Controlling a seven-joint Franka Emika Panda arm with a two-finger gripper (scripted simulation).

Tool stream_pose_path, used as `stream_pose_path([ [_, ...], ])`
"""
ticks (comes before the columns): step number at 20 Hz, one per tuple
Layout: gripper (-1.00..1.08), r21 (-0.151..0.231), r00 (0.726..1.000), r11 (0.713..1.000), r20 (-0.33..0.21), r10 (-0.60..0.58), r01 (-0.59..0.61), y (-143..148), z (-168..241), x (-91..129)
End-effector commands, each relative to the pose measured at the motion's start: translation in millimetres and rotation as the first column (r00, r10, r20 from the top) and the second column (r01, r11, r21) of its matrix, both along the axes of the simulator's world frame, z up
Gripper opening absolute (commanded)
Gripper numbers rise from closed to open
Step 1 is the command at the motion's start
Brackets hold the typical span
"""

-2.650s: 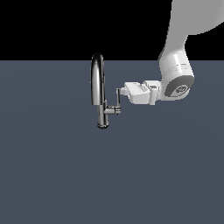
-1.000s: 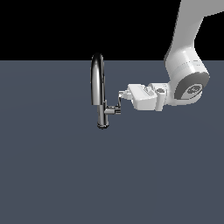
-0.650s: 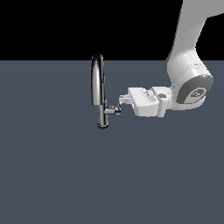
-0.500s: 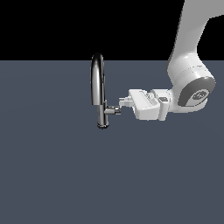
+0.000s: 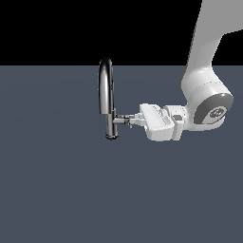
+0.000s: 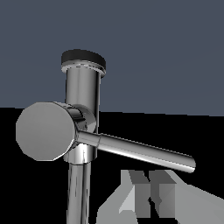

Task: Turn on the faucet by rotating a designated handle.

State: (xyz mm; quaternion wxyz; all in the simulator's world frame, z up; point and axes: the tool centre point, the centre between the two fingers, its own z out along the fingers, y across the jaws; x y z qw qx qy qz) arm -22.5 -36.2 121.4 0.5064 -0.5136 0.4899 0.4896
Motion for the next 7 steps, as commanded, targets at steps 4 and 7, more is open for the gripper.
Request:
stream_pose_path([
  [4, -1.0, 0.006, 1.0, 1.0, -0.027, 0.007, -0.007, 5.5, -42.4, -12.6],
  [7, -1.0, 0.007, 0.999, 1.0, -0.03, 0.01, -0.009, 6.6, -54.1, -15.5],
])
